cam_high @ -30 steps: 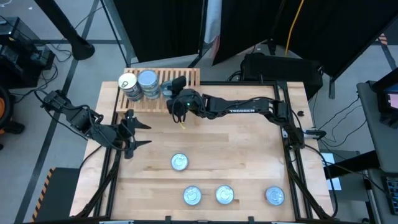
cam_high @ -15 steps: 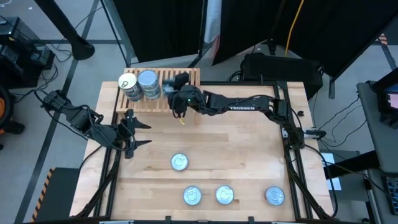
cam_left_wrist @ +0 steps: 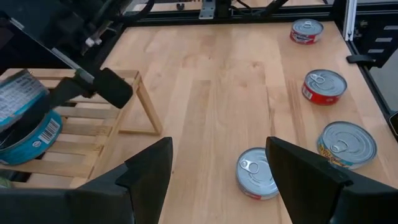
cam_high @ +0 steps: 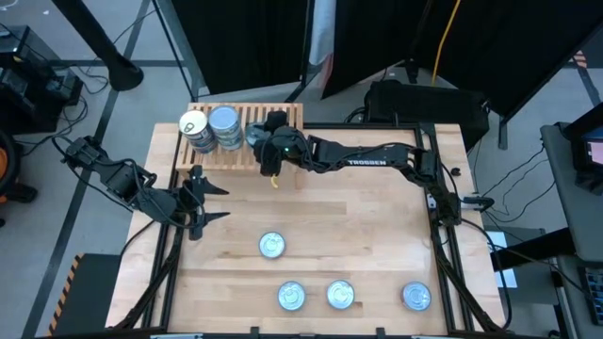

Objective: Stack canned seafood by type on shelf
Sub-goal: Stack the right light blue can on top of the other light blue can, then stack the light blue can on top of the other light blue can

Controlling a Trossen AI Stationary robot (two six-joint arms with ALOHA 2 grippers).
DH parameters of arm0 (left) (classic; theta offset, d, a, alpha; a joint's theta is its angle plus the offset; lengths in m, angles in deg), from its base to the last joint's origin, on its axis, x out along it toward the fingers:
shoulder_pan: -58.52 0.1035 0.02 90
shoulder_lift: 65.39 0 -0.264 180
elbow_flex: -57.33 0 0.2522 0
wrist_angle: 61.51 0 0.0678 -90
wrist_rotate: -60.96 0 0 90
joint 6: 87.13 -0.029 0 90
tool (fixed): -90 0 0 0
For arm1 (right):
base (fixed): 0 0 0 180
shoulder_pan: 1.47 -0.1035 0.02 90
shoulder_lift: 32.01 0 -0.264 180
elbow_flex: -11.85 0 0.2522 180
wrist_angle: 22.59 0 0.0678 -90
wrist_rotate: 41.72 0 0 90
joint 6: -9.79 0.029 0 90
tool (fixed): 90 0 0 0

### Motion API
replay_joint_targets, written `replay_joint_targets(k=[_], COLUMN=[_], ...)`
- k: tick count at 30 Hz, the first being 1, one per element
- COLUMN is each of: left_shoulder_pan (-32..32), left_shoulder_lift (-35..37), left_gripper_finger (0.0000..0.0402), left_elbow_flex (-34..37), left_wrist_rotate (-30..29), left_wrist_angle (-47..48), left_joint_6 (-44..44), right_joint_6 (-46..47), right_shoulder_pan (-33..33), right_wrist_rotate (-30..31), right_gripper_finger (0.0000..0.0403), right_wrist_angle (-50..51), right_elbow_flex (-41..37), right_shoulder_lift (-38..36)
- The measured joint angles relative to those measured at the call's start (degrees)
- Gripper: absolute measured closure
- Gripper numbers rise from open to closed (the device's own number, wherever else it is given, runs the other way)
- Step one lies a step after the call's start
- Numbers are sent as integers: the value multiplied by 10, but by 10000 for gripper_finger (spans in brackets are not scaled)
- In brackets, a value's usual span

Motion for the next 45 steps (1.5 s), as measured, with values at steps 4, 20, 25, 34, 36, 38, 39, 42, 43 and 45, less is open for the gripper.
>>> replay_joint_targets(k=[4,20,25,34,36,38,39,42,43,45], left_shoulder_pan=[0,0,0,0,0,0,0,0,0,0], left_shoulder_lift=[0,0,0,-1,-2,-3,-5,-9,-13,-19], left_gripper_finger=[136,136,136,136,136,136,136,136,136,136], left_elbow_flex=[0,0,0,0,0,0,0,0,0,0], left_wrist_rotate=[0,0,0,0,0,0,0,0,0,2], left_wrist_angle=[1,2,1,-1,-6,-16,-26,-52,-63,-77], left_joint_6=[-2,-12,-26,-27,-27,-28,-31,-48,-58,-75], right_joint_6=[44,96,109,374,466,557,603,745,798,910], right_shoulder_pan=[5,22,-19,-151,-186,-223,-245,-305,-325,-364], right_wrist_rotate=[-6,-76,-75,-75,-75,-69,-62,-61,-64,-65], right_gripper_finger=[111,110,110,110,110,110,110,110,110,110], right_wrist_angle=[4,-3,21,339,424,508,552,665,702,768], right_elbow_flex=[0,0,1,1,1,1,1,0,0,0], right_shoulder_lift=[0,-7,-48,-147,-160,-165,-167,-167,-167,-167])
